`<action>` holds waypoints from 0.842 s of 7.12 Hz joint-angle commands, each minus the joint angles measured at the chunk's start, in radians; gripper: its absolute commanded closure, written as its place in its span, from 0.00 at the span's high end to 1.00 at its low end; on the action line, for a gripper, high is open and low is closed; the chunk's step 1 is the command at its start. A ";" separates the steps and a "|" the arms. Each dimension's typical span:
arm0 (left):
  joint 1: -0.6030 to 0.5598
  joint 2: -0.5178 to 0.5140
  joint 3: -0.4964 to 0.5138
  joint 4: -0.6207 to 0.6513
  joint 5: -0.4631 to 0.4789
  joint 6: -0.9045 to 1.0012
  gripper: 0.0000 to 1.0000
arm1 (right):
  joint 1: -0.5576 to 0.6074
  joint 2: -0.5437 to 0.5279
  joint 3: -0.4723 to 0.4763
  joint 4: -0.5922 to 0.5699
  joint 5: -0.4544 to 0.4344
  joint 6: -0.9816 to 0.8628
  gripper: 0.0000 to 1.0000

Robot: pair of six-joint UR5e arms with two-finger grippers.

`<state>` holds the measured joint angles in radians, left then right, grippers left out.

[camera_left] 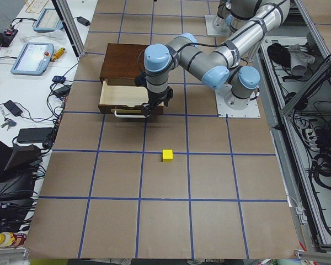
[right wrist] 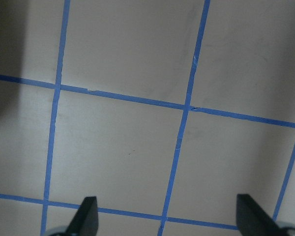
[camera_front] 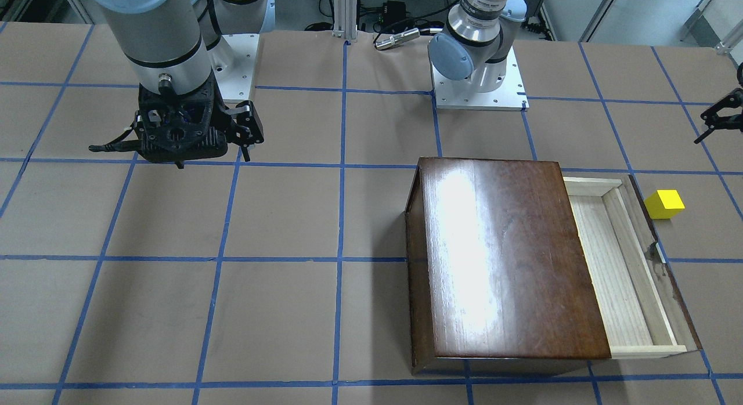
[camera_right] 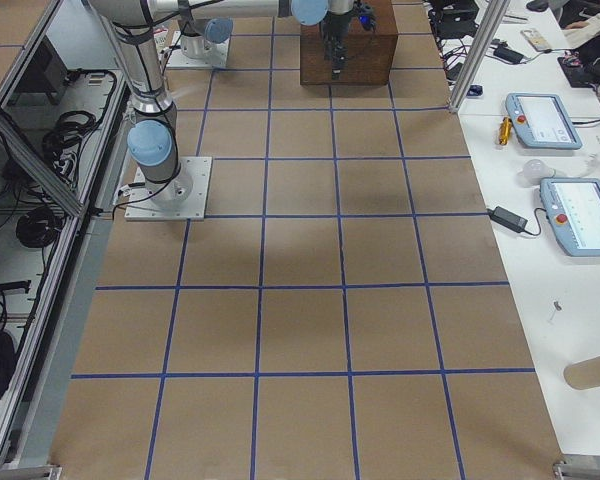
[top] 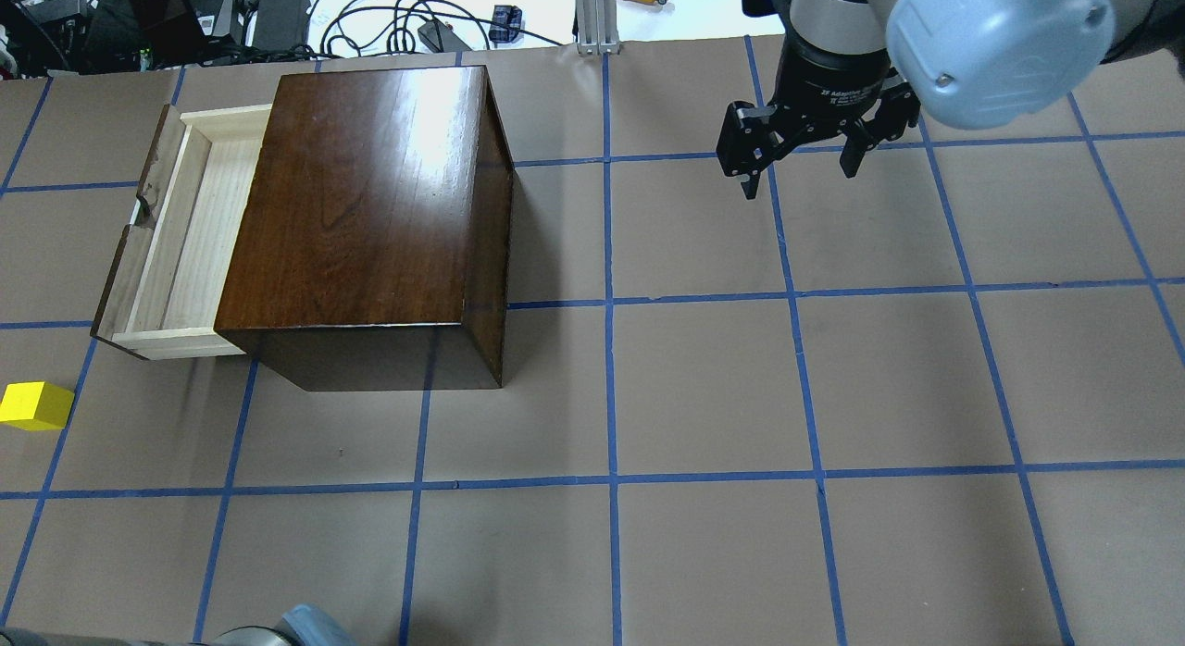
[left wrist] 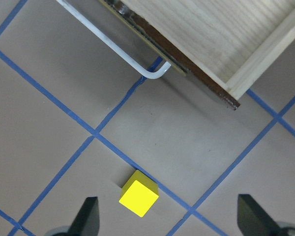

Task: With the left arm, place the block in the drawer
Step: 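Lower the left gripper onto the yellow cube and grasp it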

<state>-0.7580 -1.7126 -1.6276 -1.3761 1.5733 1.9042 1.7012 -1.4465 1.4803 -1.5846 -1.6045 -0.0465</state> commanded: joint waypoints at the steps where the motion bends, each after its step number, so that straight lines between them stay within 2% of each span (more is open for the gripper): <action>1: 0.016 -0.067 -0.067 0.157 0.046 0.349 1.00 | 0.000 0.000 0.000 0.000 0.000 0.001 1.00; 3: 0.016 -0.132 -0.116 0.315 0.056 0.592 1.00 | 0.000 0.000 0.000 0.000 0.000 0.001 1.00; 5: 0.028 -0.169 -0.204 0.470 0.089 0.670 1.00 | 0.000 0.000 0.000 0.000 0.000 0.001 1.00; 6: 0.067 -0.186 -0.233 0.488 0.085 0.674 1.00 | 0.000 0.000 0.000 0.000 0.000 0.001 1.00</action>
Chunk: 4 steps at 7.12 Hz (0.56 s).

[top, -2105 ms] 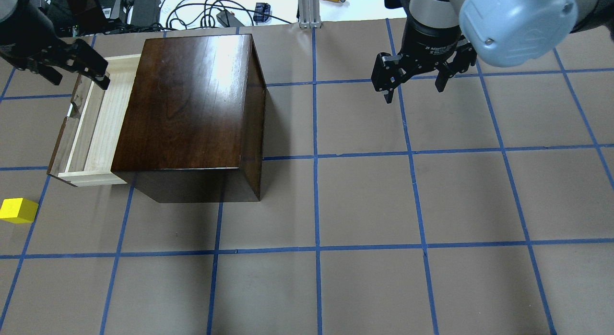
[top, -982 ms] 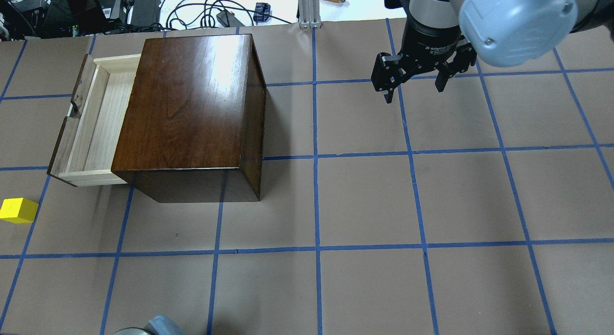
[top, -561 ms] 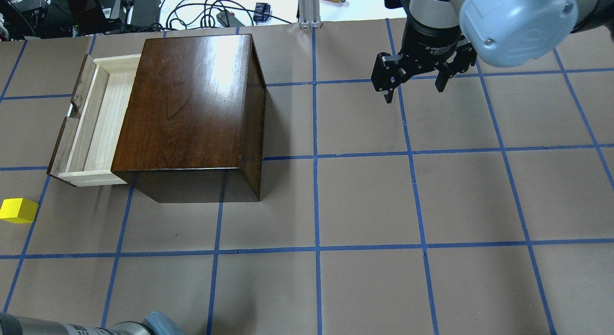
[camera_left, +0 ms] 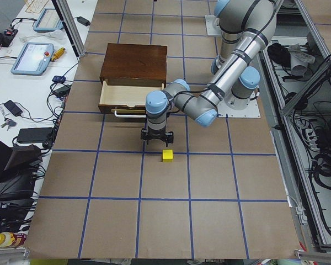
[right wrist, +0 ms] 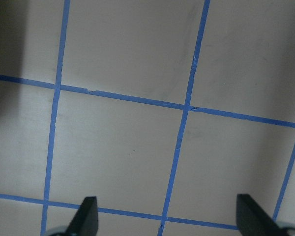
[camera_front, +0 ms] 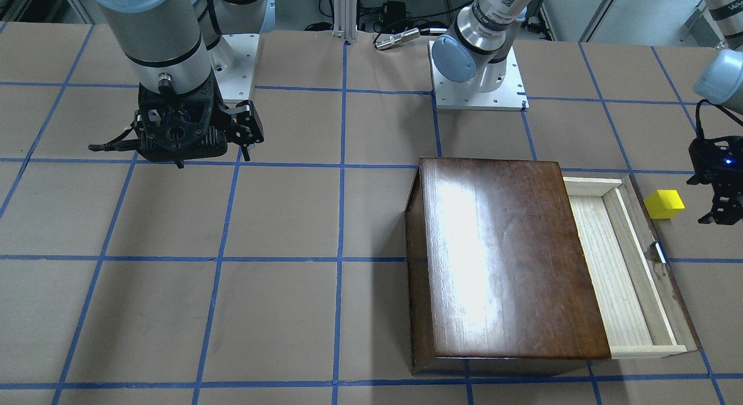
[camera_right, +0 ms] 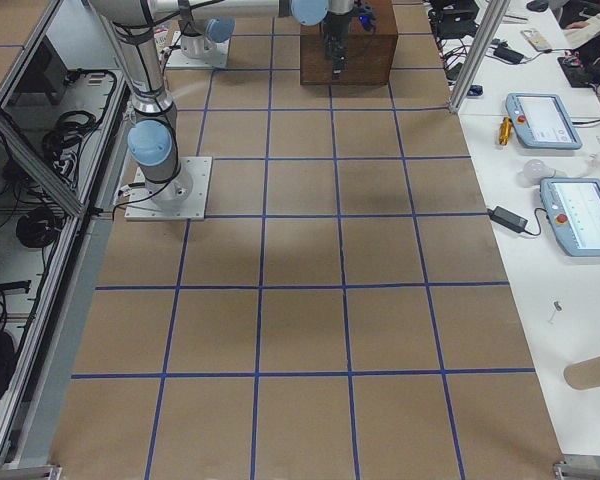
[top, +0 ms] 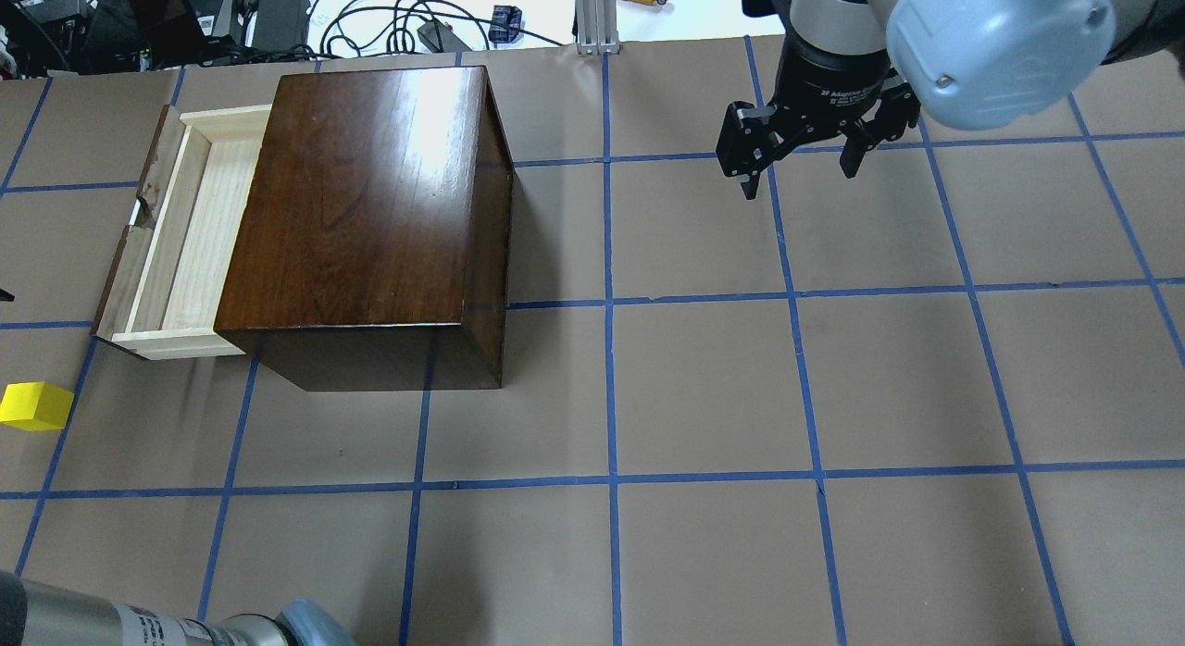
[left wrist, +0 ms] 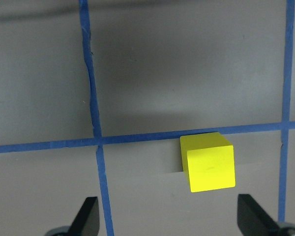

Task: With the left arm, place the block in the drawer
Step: 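Lower the left gripper onto the yellow cube and grasp it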

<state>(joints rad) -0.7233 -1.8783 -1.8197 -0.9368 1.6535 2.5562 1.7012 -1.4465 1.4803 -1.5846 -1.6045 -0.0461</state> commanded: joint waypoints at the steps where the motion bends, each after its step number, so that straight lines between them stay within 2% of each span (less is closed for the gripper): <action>1: 0.062 -0.034 -0.055 0.050 0.000 0.019 1.00 | 0.000 0.000 0.000 0.000 0.000 0.000 1.00; 4: 0.091 -0.077 -0.055 0.052 -0.004 0.016 1.00 | 0.000 0.000 0.000 0.000 0.000 -0.001 1.00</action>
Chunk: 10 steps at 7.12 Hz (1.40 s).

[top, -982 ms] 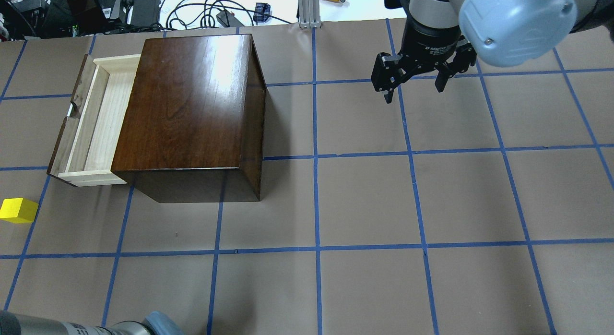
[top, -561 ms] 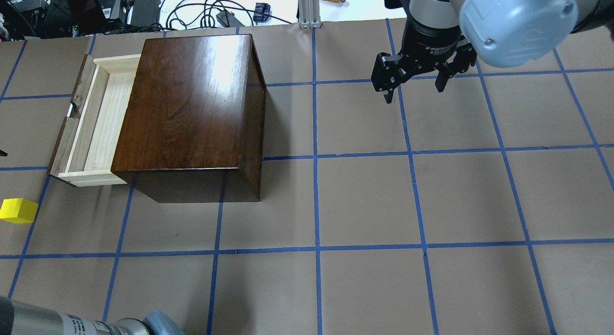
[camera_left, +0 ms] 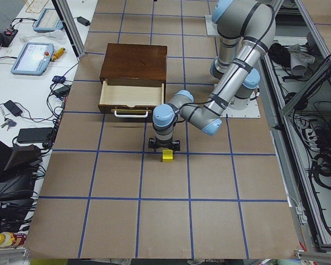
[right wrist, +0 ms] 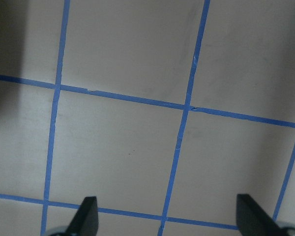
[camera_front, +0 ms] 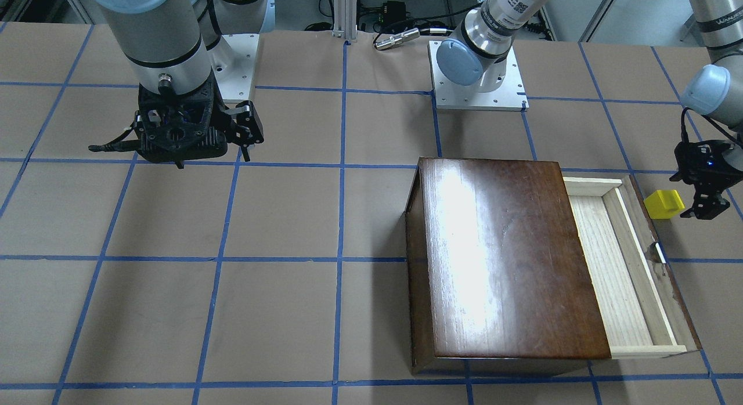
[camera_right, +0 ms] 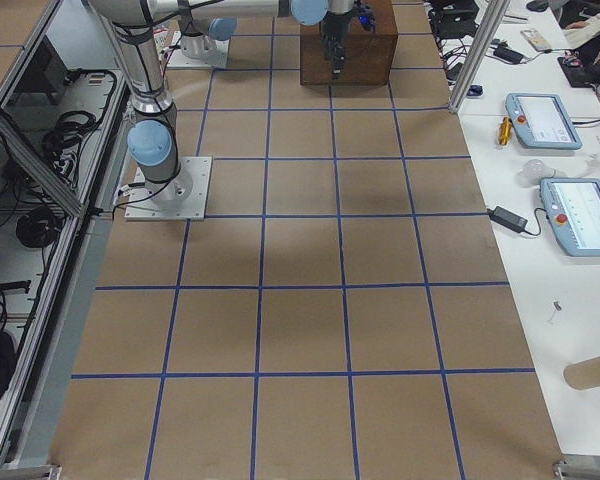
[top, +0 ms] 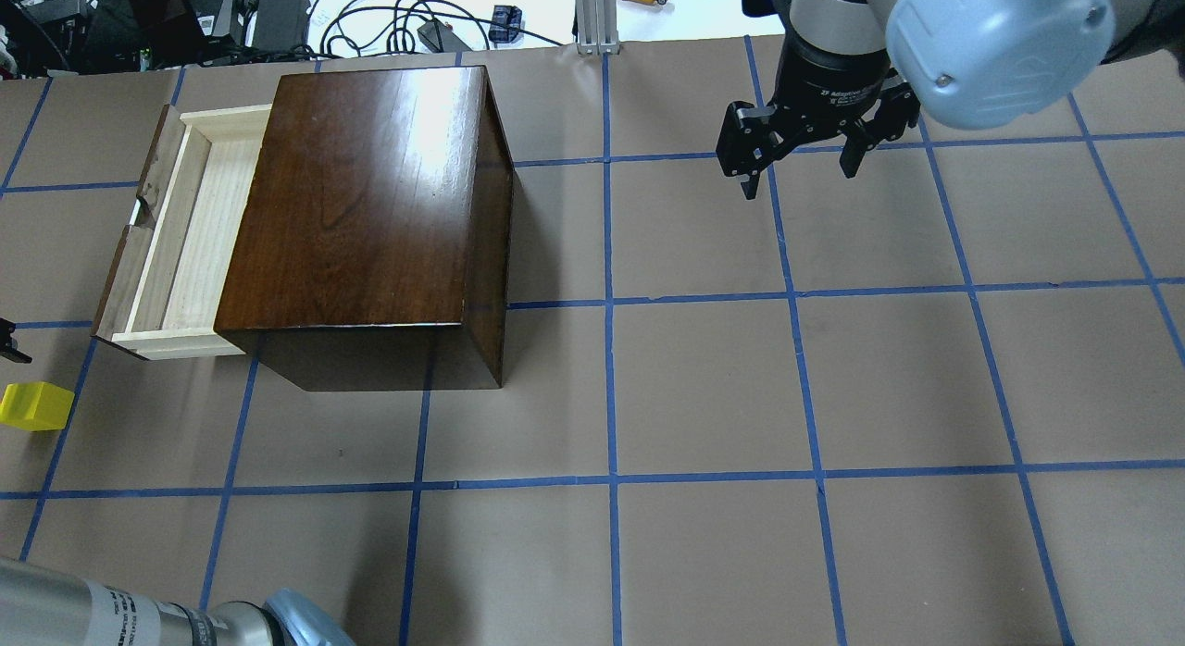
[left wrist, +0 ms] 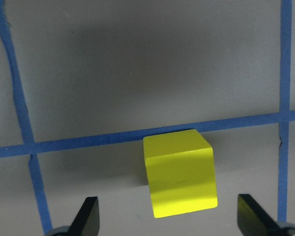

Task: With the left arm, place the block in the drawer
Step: 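Lower the left gripper onto the yellow cube and grasp it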

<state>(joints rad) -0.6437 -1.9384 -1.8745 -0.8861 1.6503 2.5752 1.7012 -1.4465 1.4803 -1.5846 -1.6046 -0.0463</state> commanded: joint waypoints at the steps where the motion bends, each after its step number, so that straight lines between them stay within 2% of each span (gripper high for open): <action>1: 0.012 -0.030 0.000 0.001 -0.001 -0.004 1.00 | 0.000 0.000 0.000 0.000 0.000 -0.001 1.00; 8: 0.012 -0.083 0.000 0.026 -0.038 -0.046 1.00 | 0.000 0.000 0.000 0.000 0.000 0.000 1.00; 10: 0.012 -0.085 0.000 0.026 -0.040 -0.044 0.91 | 0.000 0.000 0.000 0.000 0.000 0.000 1.00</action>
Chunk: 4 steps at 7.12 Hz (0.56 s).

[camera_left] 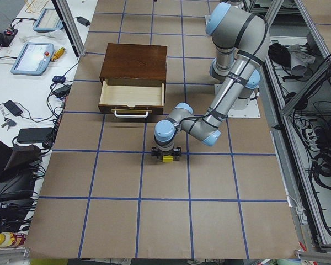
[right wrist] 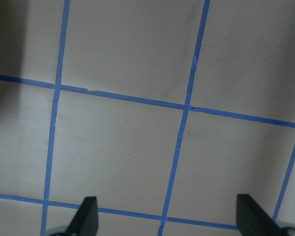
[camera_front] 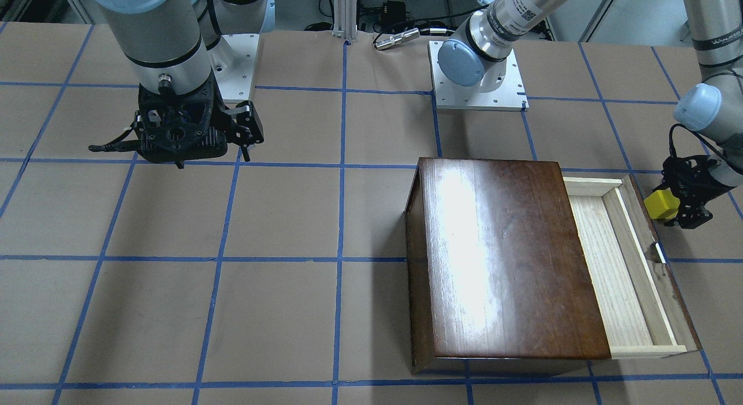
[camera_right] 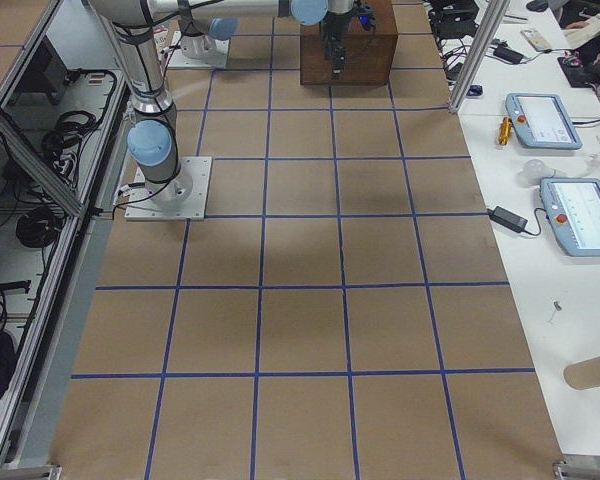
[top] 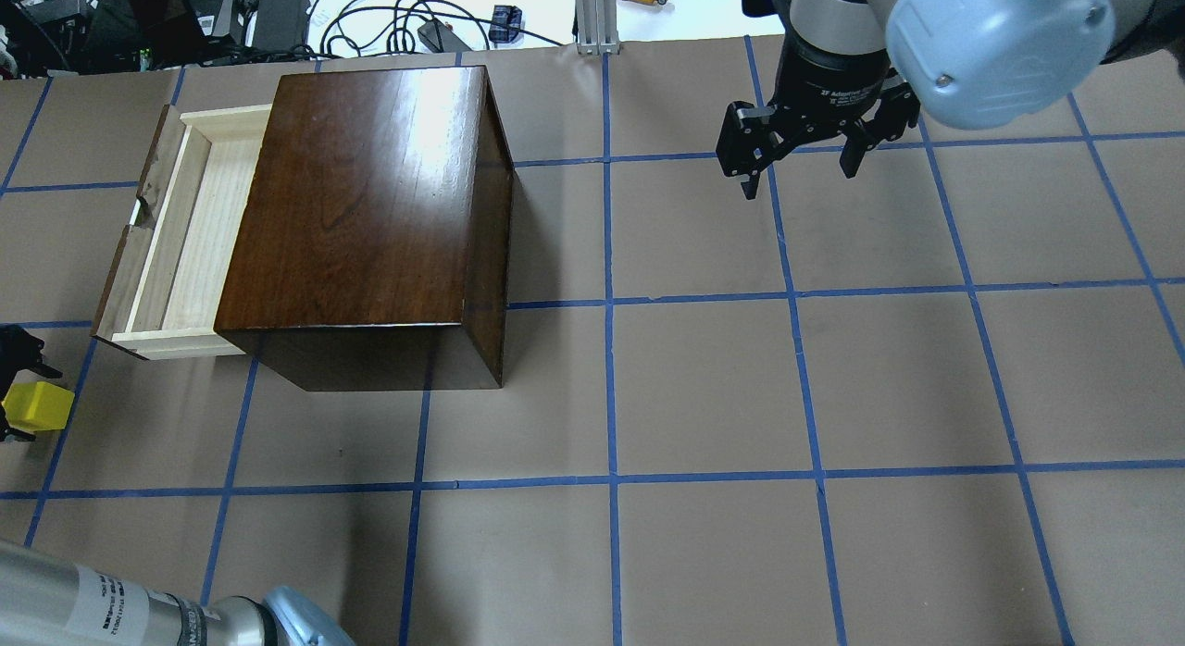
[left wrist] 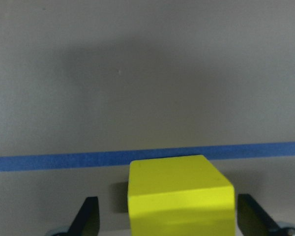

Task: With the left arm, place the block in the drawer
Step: 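Lower the left gripper onto the yellow cube and grasp it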

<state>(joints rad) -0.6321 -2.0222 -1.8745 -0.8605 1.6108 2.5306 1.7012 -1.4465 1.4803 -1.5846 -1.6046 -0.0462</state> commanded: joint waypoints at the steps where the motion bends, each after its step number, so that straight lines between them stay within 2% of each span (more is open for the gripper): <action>1: 0.000 -0.001 -0.002 0.000 -0.002 0.000 0.82 | 0.000 0.000 0.000 0.000 0.000 -0.001 1.00; 2: -0.001 -0.003 -0.002 0.002 -0.002 0.005 0.52 | 0.000 0.000 0.000 0.000 0.000 0.000 1.00; 3: 0.000 -0.003 -0.002 0.002 -0.002 0.005 0.10 | 0.000 0.000 0.000 0.000 0.000 0.000 1.00; 4: -0.001 -0.003 0.000 0.002 -0.002 0.005 0.00 | 0.000 0.000 0.000 0.000 0.000 0.000 1.00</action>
<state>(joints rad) -0.6326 -2.0244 -1.8757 -0.8592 1.6092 2.5351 1.7012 -1.4465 1.4803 -1.5846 -1.6045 -0.0462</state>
